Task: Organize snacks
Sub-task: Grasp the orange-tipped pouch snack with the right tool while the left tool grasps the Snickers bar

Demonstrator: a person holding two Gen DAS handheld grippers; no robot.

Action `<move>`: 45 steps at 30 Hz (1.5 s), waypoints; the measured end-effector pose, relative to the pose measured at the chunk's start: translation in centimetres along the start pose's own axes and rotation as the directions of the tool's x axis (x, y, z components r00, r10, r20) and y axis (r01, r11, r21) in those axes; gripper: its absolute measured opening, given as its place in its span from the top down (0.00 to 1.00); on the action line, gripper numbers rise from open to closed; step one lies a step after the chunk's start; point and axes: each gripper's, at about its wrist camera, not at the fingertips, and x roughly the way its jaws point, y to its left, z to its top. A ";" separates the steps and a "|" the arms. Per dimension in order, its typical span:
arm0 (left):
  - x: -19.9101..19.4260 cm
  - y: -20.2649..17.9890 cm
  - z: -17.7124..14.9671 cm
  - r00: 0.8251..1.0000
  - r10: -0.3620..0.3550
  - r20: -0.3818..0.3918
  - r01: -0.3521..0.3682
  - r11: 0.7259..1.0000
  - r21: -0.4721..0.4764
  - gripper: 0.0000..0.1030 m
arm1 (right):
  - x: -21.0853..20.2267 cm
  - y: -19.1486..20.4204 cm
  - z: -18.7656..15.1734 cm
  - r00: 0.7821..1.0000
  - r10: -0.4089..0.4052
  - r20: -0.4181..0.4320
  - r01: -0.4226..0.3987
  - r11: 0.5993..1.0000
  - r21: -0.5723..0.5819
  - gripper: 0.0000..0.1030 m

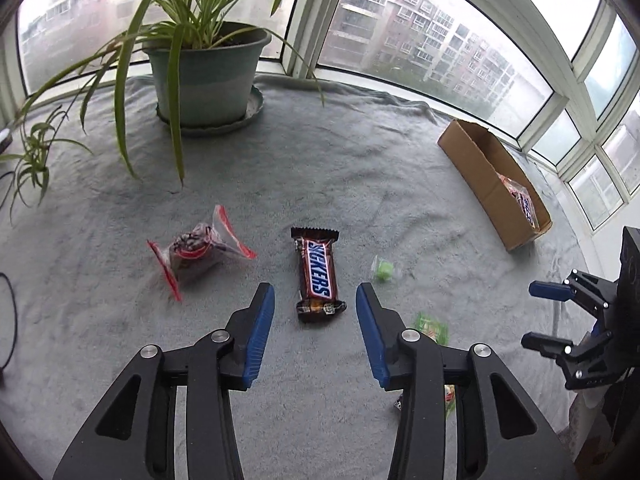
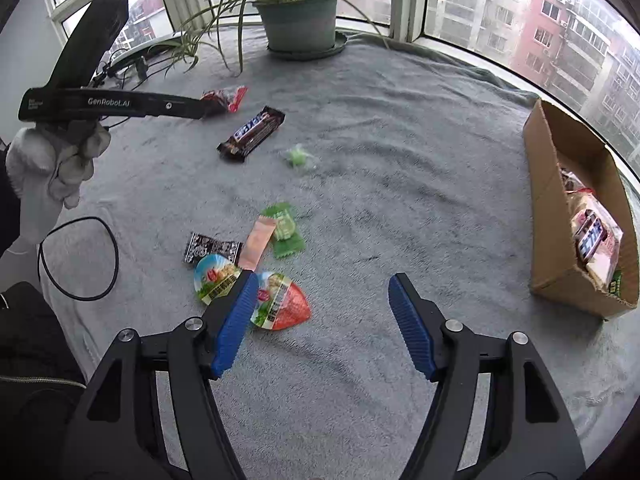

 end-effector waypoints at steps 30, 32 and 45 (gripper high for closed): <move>6.3 -0.1 -0.3 0.995 0.012 -0.102 -0.012 1.000 -0.003 0.60 | 5.5 1.6 -0.3 0.989 0.057 -0.135 -0.071 0.992 -0.103 0.40; 6.6 -0.2 -0.2 0.995 0.017 -0.102 -0.017 1.000 -0.001 0.60 | 5.7 1.7 -0.3 0.989 0.054 -0.138 -0.069 0.992 -0.109 0.42; 7.0 -0.7 0.2 0.994 0.084 -0.067 -0.081 0.996 0.045 0.74 | 5.2 1.0 -0.4 0.990 0.059 -0.126 -0.070 0.994 -0.079 0.66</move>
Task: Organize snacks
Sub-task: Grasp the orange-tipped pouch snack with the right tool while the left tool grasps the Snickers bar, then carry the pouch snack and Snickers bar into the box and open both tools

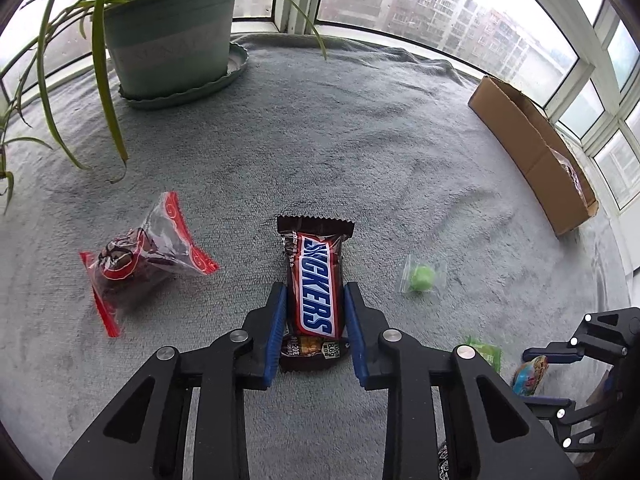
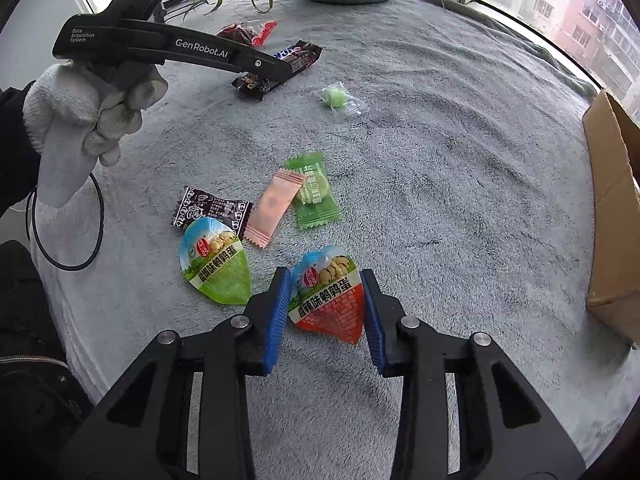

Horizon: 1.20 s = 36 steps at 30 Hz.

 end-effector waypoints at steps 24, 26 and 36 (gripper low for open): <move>-3.7 -1.8 1.0 0.994 -0.071 0.080 0.072 0.997 -0.006 0.74 | -5.0 -4.8 0.9 0.986 -0.058 0.159 0.031 0.986 0.166 0.77; -4.0 -2.5 1.5 0.992 -0.087 0.088 0.087 0.996 0.006 0.74 | -6.0 -5.9 1.0 0.980 -0.082 0.181 0.047 0.981 0.189 0.77; -4.1 -8.4 4.9 0.978 -0.175 0.113 0.165 0.982 0.096 0.74 | -12.2 -14.2 0.7 0.931 -0.251 0.265 0.153 0.928 0.340 0.77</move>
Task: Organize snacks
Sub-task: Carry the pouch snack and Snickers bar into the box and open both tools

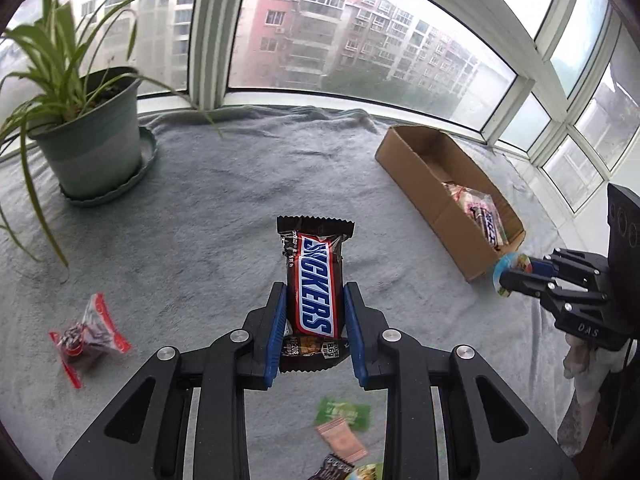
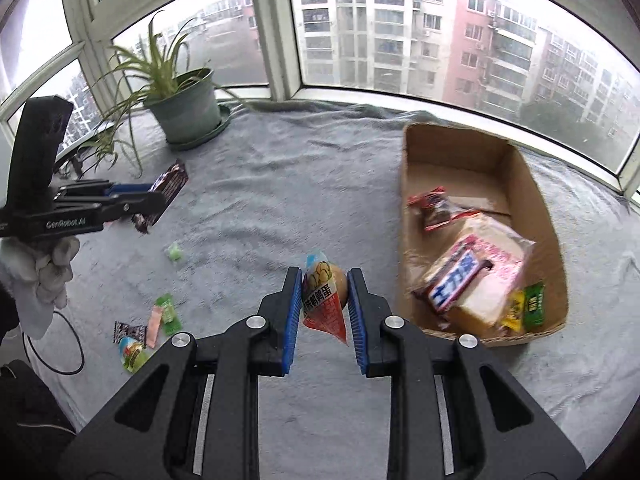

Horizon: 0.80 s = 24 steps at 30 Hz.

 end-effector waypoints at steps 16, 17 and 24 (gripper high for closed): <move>4.0 -9.7 5.2 0.994 -0.112 0.000 0.111 0.985 0.134 0.74 | 0.0 -12.8 4.5 0.986 -0.152 0.062 0.139 0.975 0.173 0.77; 4.4 -10.3 5.5 0.993 -0.118 -0.003 0.117 0.983 0.141 0.74 | 0.3 -13.3 4.7 0.986 -0.154 0.060 0.141 0.974 0.179 0.77; 7.3 -14.5 6.8 0.988 -0.153 -0.031 0.156 0.970 0.188 0.74 | 2.1 -16.3 5.4 0.986 -0.161 0.049 0.148 0.967 0.207 0.77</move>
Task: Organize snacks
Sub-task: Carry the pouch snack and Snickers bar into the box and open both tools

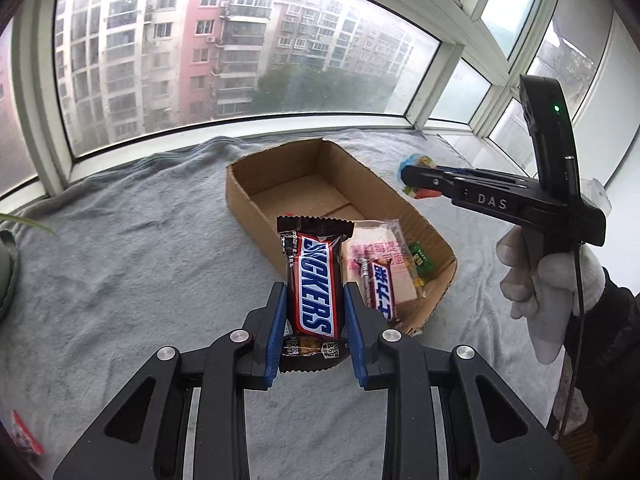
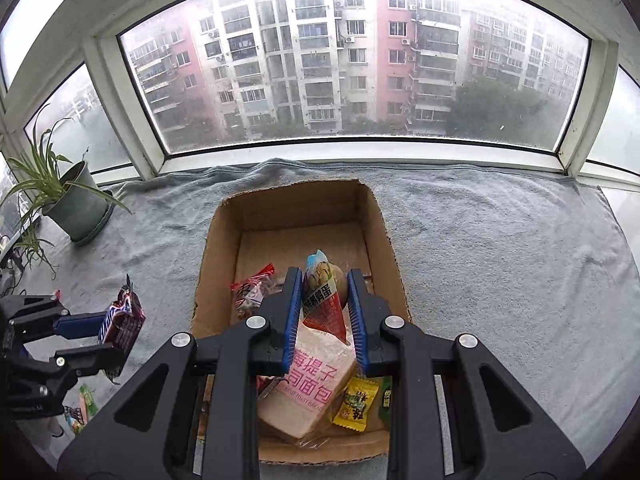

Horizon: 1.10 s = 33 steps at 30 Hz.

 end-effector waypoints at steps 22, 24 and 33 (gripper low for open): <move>4.7 -3.9 1.0 0.998 -0.035 -0.056 0.037 0.999 0.029 0.61 | 3.3 -0.4 -0.3 0.998 -0.054 -0.031 0.054 0.998 -0.018 0.39; 4.4 -3.9 0.9 0.998 -0.035 -0.055 0.036 0.999 0.026 0.61 | 3.0 -0.3 -0.2 0.998 -0.055 -0.028 0.055 0.998 -0.018 0.39; 2.9 -3.7 0.9 0.999 -0.038 -0.039 0.039 0.999 0.020 0.61 | 1.2 0.3 -0.1 0.998 -0.067 -0.014 0.066 0.998 -0.018 0.39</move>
